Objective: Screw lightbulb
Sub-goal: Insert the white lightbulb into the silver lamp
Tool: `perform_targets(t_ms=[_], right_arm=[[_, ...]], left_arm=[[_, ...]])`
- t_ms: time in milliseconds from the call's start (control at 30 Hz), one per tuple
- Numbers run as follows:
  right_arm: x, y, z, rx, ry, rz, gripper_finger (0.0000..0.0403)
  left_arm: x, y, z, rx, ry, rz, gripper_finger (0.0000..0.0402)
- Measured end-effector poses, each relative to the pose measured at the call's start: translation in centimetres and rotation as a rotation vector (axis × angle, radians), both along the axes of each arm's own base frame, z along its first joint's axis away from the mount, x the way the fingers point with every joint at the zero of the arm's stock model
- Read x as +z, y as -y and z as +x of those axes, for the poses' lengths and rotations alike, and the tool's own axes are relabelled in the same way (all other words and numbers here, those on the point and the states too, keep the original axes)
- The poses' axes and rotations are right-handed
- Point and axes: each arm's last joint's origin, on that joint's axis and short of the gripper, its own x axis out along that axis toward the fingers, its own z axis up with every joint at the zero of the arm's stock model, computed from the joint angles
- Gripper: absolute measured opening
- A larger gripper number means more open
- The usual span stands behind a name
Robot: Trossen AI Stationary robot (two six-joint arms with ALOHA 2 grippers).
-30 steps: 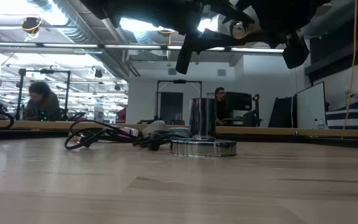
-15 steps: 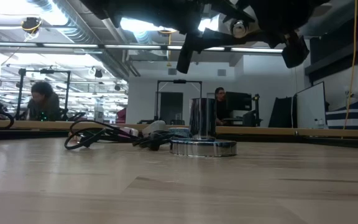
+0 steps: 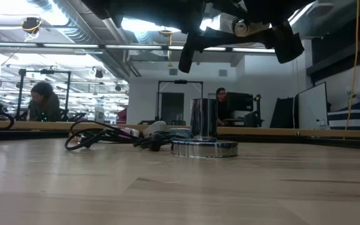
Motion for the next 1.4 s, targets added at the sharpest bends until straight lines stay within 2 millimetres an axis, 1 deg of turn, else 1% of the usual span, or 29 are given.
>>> perform_targets(t_ms=[167,267,433,567,733,833,1033,1167,1300,1400], right_arm=[[0.0,-0.3,-0.2,-0.001,0.003,-0.005,0.0291],[0.0,-0.8,-0.4,0.011,0.006,-0.006,0.0292],[0.1,-2.1,-1.1,0.042,0.02,-0.006,0.0292],[0.2,-3.0,-1.8,0.017,0.038,-0.027,0.0292],[0.3,-4.1,-2.6,0.032,0.055,-0.029,0.0292],[0.5,-4.7,-3.0,0.044,0.079,-0.016,0.0292],[0.9,-5.8,-3.6,0.069,0.184,0.069,0.0292],[0.9,-6.0,-3.7,0.07,0.307,0.173,0.0292],[1.0,-5.9,-3.8,0.063,0.426,0.274,0.0292],[1.9,-5.6,-4.1,0.059,0.501,0.336,0.0292]], left_arm=[[0.0,-0.1,0.0,0.002,-0.002,0.005,0.0127],[0.0,-0.4,0.1,0.007,-0.002,0.005,0.0127],[0.1,-0.9,0.1,0.006,0.004,0.003,0.0127],[0.1,-1.5,0.2,0.023,0.008,0.003,0.0127],[-0.1,-2.3,0.2,0.047,-0.021,0.038,0.0127],[0.1,-3.1,0.1,0.071,-0.024,0.065,0.0127],[0.9,-4.1,-0.3,0.088,-0.04,0.096,0.0127],[1.3,-4.3,-0.4,0.079,-0.044,0.155,0.0127],[2.6,-4.4,-1.3,0.064,-0.077,0.22,0.0127],[4.1,-4.5,-2.6,0.045,-0.121,0.284,0.0127]])
